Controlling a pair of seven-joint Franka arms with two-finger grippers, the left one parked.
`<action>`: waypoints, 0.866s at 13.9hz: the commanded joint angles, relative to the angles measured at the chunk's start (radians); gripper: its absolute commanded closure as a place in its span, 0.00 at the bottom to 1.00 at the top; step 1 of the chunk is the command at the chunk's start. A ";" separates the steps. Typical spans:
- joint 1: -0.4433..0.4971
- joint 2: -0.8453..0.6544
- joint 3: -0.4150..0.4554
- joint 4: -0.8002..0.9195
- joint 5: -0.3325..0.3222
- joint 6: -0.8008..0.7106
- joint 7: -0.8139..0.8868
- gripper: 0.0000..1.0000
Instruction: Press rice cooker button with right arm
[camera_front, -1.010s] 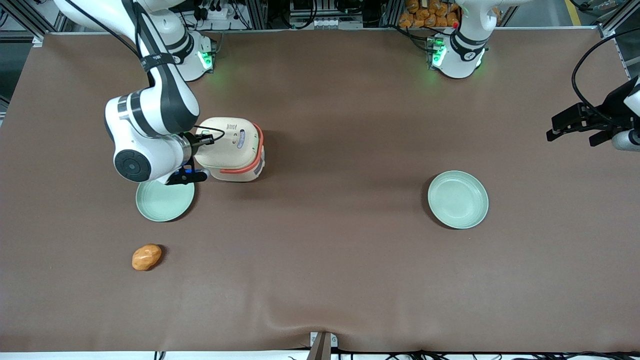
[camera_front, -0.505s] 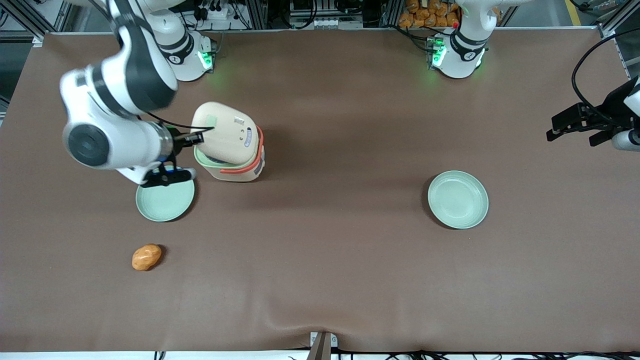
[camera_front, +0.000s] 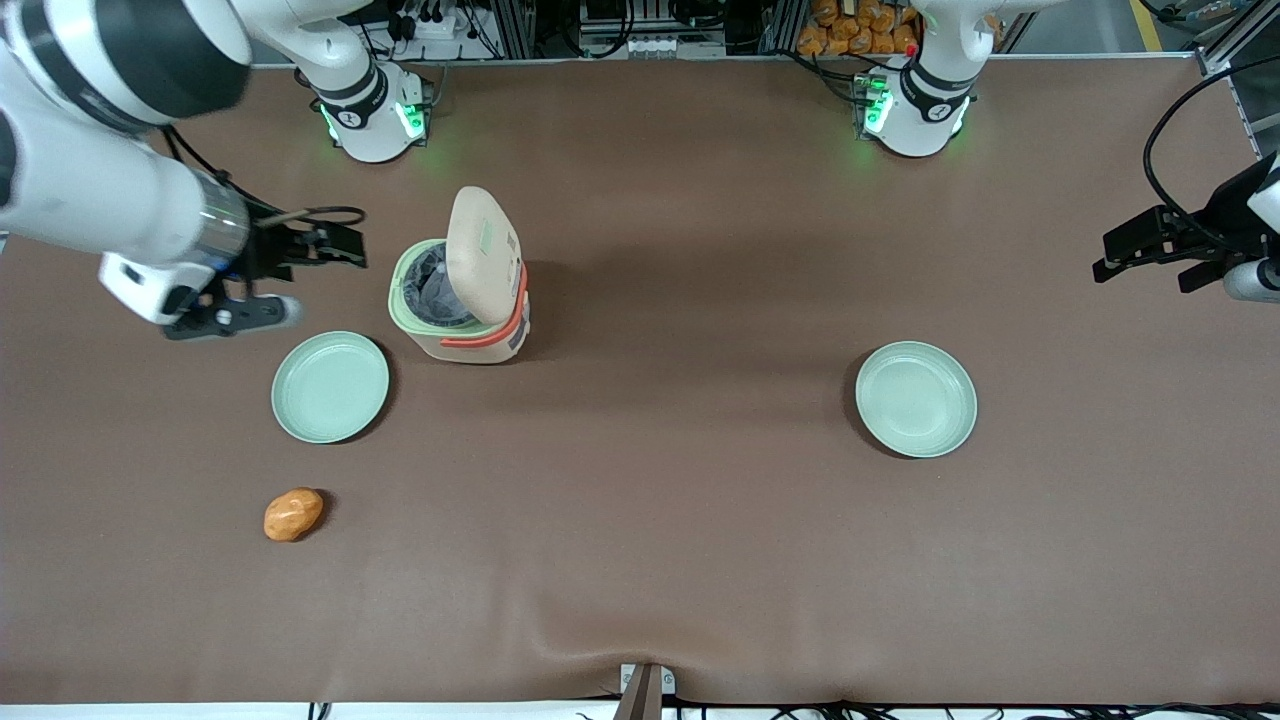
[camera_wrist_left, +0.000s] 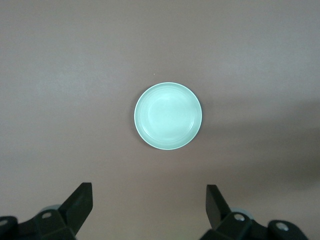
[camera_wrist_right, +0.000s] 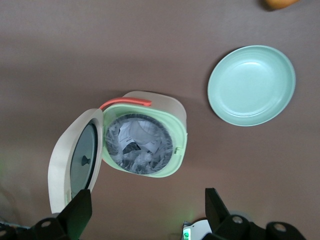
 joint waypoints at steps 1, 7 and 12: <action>-0.054 -0.048 0.009 0.024 -0.079 -0.012 -0.002 0.00; -0.169 -0.107 0.003 0.052 -0.183 -0.034 -0.007 0.00; -0.192 -0.134 -0.035 0.048 -0.184 -0.055 -0.099 0.00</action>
